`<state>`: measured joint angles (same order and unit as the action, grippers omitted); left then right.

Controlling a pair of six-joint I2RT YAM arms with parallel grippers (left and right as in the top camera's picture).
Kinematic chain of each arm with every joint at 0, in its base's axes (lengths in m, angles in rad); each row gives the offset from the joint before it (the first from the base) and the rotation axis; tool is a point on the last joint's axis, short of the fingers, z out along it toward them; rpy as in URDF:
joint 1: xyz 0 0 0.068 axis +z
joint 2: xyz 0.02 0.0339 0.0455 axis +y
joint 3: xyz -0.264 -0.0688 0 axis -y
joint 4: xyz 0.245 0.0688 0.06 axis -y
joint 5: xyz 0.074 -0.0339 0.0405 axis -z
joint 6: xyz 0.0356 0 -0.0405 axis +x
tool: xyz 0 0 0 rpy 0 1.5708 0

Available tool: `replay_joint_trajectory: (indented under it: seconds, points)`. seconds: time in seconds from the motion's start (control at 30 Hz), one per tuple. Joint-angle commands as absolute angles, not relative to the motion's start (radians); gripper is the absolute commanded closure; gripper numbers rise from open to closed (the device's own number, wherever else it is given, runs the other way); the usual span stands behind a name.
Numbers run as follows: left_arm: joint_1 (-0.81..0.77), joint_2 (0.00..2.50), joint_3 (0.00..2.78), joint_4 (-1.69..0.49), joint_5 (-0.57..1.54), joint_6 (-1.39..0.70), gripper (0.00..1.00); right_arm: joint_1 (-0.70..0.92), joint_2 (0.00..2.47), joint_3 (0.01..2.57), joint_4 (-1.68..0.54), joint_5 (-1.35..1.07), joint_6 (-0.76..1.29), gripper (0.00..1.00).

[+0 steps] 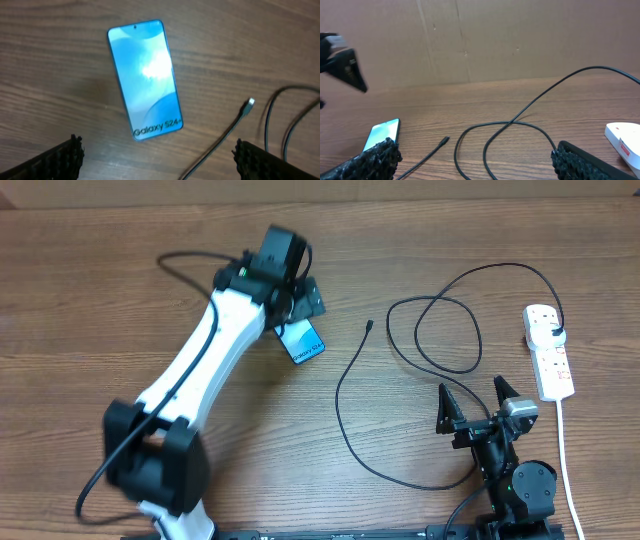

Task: Plug charger to phone and switch on socket
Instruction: 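Move the left gripper forward over the Galaxy phone and lower it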

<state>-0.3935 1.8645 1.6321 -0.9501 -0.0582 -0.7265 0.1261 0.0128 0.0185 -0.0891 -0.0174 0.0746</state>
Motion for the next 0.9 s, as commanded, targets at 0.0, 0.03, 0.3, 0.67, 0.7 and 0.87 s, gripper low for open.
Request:
replay_joint_trajectory:
  seconds: [0.0, 0.03, 0.3, 0.67, 0.7, 0.87]
  points:
    - [-0.408, 2.012, 1.814, -0.996, -0.081, -0.754, 0.00, 0.130, 0.003, 0.008, -0.083, -0.004, 0.078, 0.00]
    - [-0.408, 2.045, 1.845, -0.995, -0.067, -0.752, 0.00, 0.130, 0.003, 0.008, -0.083, -0.004, 0.078, 0.00]
    - [-0.408, 2.201, 1.887, -0.997, -0.044, -0.746, 0.00, 0.130, 0.003, 0.008, -0.083, -0.004, 0.078, 0.00]
    - [-0.399, 2.328, 1.887, -1.002, -0.056, -0.748, 0.00, 0.130, 0.003, 0.008, -0.083, -0.004, 0.078, 0.00]
    - [-0.396, 2.330, 1.887, -1.003, -0.055, -0.748, 0.00, 0.130, 0.003, 0.008, -0.083, -0.004, 0.078, 0.00]
    - [-0.374, 2.336, 1.886, -1.006, -0.056, -0.748, 0.00, 0.130, 0.003, 0.008, -0.083, -0.004, 0.078, 0.00]
